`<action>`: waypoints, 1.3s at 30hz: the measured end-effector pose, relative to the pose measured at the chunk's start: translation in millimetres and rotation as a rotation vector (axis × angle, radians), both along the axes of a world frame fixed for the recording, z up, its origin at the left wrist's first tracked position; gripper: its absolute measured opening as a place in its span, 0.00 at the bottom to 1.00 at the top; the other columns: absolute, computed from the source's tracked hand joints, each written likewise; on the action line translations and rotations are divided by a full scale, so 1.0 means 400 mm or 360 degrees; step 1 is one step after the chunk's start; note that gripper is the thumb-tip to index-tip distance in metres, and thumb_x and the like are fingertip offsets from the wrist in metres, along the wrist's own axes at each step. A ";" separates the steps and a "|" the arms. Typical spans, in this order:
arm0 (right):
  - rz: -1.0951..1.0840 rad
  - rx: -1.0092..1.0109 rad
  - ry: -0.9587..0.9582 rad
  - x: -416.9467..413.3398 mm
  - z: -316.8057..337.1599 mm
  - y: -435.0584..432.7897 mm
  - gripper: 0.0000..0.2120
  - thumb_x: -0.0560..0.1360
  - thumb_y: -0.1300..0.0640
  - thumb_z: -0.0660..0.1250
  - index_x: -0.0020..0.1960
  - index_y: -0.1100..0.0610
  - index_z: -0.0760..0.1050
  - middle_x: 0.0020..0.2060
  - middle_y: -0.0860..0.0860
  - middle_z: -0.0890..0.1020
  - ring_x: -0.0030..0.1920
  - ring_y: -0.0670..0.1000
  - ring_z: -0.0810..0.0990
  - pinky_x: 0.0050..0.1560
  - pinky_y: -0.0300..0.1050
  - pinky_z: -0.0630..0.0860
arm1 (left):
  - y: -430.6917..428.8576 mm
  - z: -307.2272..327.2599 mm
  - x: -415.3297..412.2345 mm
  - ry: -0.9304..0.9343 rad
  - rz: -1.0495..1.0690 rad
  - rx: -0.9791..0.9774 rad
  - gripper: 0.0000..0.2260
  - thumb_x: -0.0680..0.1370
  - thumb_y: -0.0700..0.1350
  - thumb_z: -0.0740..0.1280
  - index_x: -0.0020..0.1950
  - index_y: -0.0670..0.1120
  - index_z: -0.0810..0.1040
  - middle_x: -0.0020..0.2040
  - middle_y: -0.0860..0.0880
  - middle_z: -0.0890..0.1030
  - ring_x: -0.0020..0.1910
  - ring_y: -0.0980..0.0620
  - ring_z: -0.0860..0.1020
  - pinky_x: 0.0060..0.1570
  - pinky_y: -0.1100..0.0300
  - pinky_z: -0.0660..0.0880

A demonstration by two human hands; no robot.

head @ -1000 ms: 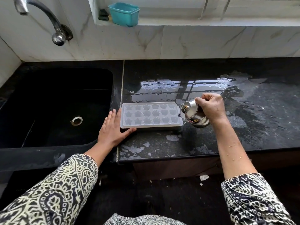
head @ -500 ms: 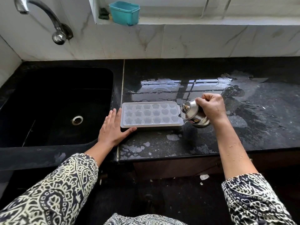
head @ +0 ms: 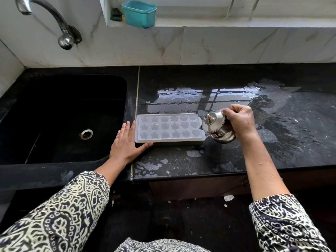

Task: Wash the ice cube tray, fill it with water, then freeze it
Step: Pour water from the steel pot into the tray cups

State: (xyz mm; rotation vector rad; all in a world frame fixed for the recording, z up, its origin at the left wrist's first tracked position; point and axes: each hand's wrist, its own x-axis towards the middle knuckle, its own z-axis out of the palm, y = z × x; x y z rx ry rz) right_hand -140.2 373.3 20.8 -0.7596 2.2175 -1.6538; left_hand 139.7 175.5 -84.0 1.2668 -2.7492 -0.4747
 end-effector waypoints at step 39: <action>-0.0168 -0.0552 -0.0796 -0.024 -0.036 -0.008 0.14 0.71 0.66 0.68 0.29 0.55 0.74 0.26 0.47 0.78 0.33 0.47 0.76 0.38 0.42 0.76 | 0.004 0.004 -0.001 0.0032 0.0002 0.0006 0.49 0.68 0.76 0.54 0.79 0.49 0.41 0.79 0.47 0.44 0.78 0.52 0.41 0.75 0.55 0.40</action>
